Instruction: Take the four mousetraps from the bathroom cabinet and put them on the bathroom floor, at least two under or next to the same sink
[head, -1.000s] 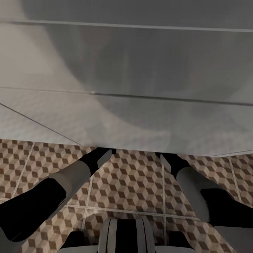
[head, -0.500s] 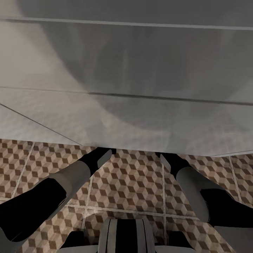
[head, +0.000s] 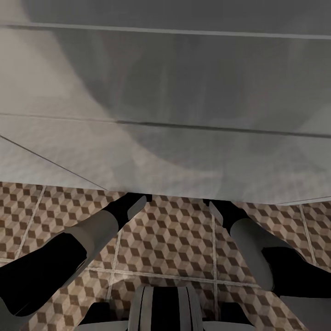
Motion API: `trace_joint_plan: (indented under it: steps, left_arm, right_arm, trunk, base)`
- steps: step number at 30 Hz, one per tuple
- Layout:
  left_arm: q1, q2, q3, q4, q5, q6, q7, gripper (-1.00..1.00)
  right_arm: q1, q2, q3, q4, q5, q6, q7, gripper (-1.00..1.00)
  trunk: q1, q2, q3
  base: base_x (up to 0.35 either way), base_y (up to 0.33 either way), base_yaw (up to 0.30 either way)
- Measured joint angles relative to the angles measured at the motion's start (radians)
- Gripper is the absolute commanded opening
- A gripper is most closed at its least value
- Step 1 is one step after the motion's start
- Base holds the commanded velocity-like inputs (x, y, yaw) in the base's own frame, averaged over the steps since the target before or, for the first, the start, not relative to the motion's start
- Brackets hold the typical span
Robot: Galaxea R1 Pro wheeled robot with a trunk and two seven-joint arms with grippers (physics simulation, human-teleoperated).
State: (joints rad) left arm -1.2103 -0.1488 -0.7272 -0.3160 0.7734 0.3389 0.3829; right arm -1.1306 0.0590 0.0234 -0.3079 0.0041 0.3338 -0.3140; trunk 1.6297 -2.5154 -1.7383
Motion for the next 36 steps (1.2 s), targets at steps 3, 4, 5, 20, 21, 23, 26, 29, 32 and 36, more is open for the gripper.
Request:
trace_joint_plan:
  steps: [3,4,5,20,21,23,26,29,32,36]
  left_arm:
    - [0.000,0.000,0.000,0.000,0.000,0.000,0.000,-1.00]
    - [0.000,0.000,0.000,0.000,0.000,0.000,0.000,-1.00]
    - [0.000,0.000,0.000,0.000,0.000,0.000,0.000,-1.00]
    - [0.000,0.000,0.000,0.000,0.000,0.000,0.000,-1.00]
    - [0.000,0.000,0.000,0.000,0.000,0.000,0.000,-1.00]
    - [0.000,0.000,0.000,0.000,0.000,0.000,0.000,-1.00]
    - [-0.010,0.003,0.001,-0.011,0.006,0.009,0.003,-1.00]
    - [-0.007,0.001,0.002,-0.019,0.013,0.021,0.002,-1.00]
    - [0.003,0.002,0.002,-0.036,0.006,0.001,0.001,-1.00]
    - [0.009,0.006,0.003,-0.058,0.007,-0.027,0.002,-1.00]
  right_arm:
    - [0.000,0.001,0.000,0.001,0.000,0.000,0.000,-1.00]
    - [0.000,0.002,0.000,0.001,0.000,0.000,0.000,-1.00]
    - [0.000,0.001,0.000,0.001,0.000,0.000,-0.001,-1.00]
    - [0.000,-0.003,-0.005,0.003,-0.003,0.001,-0.003,-1.00]
    - [0.000,-0.003,-0.005,0.003,-0.003,0.001,-0.003,-1.00]
    - [0.000,-0.003,-0.004,0.003,-0.002,0.001,-0.003,-1.00]
    - [-0.001,0.003,-0.001,0.012,-0.001,-0.008,0.000,-1.00]
    - [-0.002,0.001,-0.001,0.007,-0.001,-0.015,0.000,-1.00]
    - [-0.002,-0.001,-0.002,-0.001,-0.001,-0.018,0.000,-1.00]
    - [-0.001,-0.002,-0.002,-0.005,-0.002,-0.036,0.000,-1.00]
  trunk:
    - [0.000,0.000,0.000]
    - [0.000,0.000,0.000]
    - [0.000,0.000,0.000]
    - [0.000,0.000,0.000]
    - [0.000,0.000,0.000]
    - [0.000,0.000,0.000]
    - [0.000,0.000,0.000]
    - [0.000,0.000,0.000]
    - [0.000,0.000,0.000]
    - [0.000,0.000,0.000]
  base:
    - [0.000,0.000,0.000]
    - [0.000,0.000,0.000]
    - [0.000,0.000,0.000]
    - [0.000,0.000,0.000]
    - [0.000,0.000,0.000]
    - [0.000,0.000,0.000]
    - [0.000,0.000,0.000]
    - [0.000,0.000,0.000]
    - [0.000,0.000,0.000]
    - [0.000,0.000,0.000]
